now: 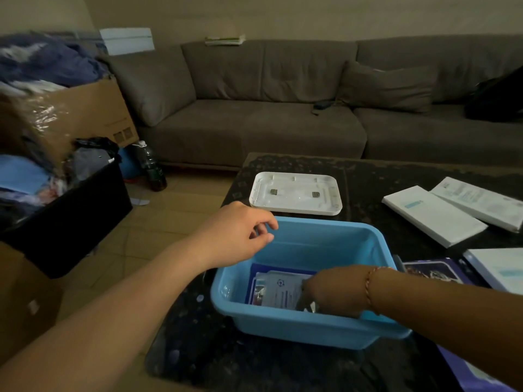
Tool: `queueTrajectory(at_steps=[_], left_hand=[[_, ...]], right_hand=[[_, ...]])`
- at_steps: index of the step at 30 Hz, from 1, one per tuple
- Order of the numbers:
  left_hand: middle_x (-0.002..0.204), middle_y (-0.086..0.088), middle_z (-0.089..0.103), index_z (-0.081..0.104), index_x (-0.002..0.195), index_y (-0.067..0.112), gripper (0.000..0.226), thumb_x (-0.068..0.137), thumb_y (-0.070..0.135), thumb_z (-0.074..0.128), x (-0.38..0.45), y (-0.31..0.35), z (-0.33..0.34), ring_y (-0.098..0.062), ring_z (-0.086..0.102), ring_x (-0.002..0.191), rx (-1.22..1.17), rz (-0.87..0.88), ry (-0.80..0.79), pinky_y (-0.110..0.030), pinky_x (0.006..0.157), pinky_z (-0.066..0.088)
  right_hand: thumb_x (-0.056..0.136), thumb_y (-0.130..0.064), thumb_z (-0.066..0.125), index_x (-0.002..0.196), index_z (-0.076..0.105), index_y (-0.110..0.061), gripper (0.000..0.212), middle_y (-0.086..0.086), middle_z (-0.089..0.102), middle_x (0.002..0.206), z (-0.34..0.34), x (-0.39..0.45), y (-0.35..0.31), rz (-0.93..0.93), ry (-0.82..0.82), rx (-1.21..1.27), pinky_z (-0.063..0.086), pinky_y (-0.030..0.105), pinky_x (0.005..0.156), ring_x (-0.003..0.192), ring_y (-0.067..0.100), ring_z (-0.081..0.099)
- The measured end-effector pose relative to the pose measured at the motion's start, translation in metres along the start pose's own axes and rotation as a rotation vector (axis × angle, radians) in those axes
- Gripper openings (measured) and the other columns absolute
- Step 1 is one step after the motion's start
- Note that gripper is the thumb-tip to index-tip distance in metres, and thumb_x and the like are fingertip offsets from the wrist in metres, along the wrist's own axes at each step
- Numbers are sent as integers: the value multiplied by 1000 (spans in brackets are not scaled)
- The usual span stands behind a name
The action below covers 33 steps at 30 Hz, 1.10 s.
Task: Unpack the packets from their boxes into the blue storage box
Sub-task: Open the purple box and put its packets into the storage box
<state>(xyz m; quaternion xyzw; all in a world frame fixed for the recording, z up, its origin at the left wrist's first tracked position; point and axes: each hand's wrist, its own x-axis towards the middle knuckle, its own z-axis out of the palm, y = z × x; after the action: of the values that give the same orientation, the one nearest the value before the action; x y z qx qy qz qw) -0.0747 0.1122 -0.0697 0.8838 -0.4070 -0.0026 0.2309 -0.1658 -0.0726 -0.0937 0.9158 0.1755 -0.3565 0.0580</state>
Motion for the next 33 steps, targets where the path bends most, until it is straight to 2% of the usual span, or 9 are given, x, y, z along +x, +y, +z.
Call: queueTrajectory(at_steps=[5,9,12,16,18,21,26,30,33], left_hand=[[79,13,70,75,97,22,12,92,18,66,-1,-4,12,-4,65,75,-70,57,161,-18,63,51],[78,9,72,76,95,16,11,89,9,69,-2,-4,13,-7,67,78,-124,70,220,-14,64,51],[78,11,71,77,92,15,12,87,6,73,-6,15,4,-1,65,79,-79,122,354,-6,68,47],[79,4,72,75,89,8,6,88,7,70,-22,100,3,-4,64,75,-61,363,627,-7,70,48],[83,1,72,74,94,8,8,90,9,67,-29,150,24,-4,63,75,-131,561,541,-12,73,50],[97,-4,71,71,105,11,18,92,22,65,-32,207,88,-19,65,85,-126,720,211,-33,73,55],[137,-5,55,54,132,20,61,82,51,67,-17,230,185,-24,52,121,267,611,-73,-42,97,50],[140,1,48,46,136,23,56,89,50,59,-9,217,198,-19,45,127,272,544,-112,-37,103,43],[113,6,66,58,115,24,39,88,52,54,-4,211,194,-13,64,101,264,569,-74,-30,76,58]], right_hand=[[101,-22,46,148,37,-35,50,5,43,150,0,6,4,-95,-60,-71,38,45,107,132,28,46],[99,-25,50,145,42,-35,48,1,49,145,-3,-9,5,-83,45,94,38,43,110,128,22,49],[99,-28,51,139,45,-42,43,-11,53,138,-9,-57,14,-6,407,368,45,33,105,120,10,54],[92,-24,61,117,61,-37,28,-11,73,95,19,-144,37,69,1158,950,58,25,76,87,3,69],[92,-17,60,106,67,-29,19,-3,73,85,56,-169,54,220,1418,1237,57,29,67,75,11,70],[94,-13,60,100,69,-21,14,0,71,74,125,-175,77,557,1568,1339,50,29,56,58,11,63],[90,-18,66,94,68,-25,9,-2,71,73,198,-191,92,839,1383,1175,46,25,56,63,15,66],[89,-23,67,86,62,-36,14,-12,67,75,231,-202,77,850,1052,1026,44,14,61,72,1,64],[90,-41,64,80,63,-39,10,-14,67,76,237,-208,70,778,763,892,45,15,62,73,-2,63]])
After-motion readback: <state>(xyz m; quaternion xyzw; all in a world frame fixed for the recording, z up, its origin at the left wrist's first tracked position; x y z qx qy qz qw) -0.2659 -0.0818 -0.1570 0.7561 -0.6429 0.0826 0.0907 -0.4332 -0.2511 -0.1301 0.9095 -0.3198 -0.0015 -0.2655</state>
